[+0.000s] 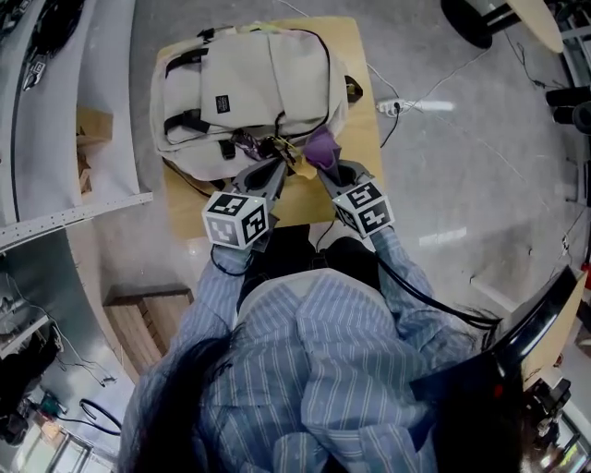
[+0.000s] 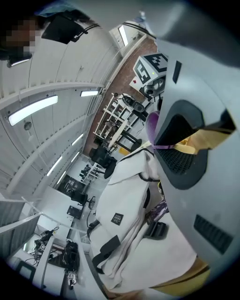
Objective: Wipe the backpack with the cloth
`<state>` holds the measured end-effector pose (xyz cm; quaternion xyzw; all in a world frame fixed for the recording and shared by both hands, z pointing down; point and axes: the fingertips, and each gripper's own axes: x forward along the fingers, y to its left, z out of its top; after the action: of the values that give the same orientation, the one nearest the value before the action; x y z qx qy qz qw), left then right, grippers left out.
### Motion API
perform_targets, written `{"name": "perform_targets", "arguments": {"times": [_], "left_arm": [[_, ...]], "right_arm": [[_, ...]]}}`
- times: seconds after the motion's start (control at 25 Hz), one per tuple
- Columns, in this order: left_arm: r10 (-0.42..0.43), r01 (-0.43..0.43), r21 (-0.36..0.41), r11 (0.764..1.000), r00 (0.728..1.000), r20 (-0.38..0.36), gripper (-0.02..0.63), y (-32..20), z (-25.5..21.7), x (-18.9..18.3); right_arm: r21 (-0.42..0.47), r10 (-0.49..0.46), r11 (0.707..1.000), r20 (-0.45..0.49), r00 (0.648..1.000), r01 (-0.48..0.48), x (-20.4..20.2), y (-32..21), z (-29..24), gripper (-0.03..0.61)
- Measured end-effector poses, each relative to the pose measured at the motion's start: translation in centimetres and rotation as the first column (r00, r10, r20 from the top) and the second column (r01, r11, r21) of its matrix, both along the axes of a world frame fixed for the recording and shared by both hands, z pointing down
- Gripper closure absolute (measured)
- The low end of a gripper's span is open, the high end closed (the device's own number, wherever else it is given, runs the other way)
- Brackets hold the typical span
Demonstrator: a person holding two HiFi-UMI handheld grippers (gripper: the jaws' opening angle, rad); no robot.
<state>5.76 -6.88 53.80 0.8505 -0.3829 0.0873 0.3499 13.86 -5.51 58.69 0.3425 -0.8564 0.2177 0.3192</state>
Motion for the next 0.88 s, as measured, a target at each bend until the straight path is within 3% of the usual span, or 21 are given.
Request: {"name": "perform_targets", "arguments": {"times": [0.32, 0.68, 0.88], "left_arm": [[-0.159, 0.158, -0.041, 0.987, 0.987, -0.008, 0.591, 6.1, 0.0, -0.2], [-0.217, 0.217, 0.0, 0.976, 0.976, -0.025, 0.591, 16.2, -1.0, 8.5], [-0.29, 0.29, -0.027, 0.957, 0.957, -0.004, 0.591, 24.2, 0.0, 10.7]], "right_arm": [[0.054, 0.029, 0.998, 0.09, 0.995, -0.034, 2.9, 3.4, -3.4, 0.537], [0.063, -0.006, 0.998, 0.094, 0.996, 0.0, 12.0, 16.5, -4.4, 0.537], [0.046, -0.023, 0.999, 0.109, 0.994, 0.019, 16.5, 23.5, -3.6, 0.537]]}}
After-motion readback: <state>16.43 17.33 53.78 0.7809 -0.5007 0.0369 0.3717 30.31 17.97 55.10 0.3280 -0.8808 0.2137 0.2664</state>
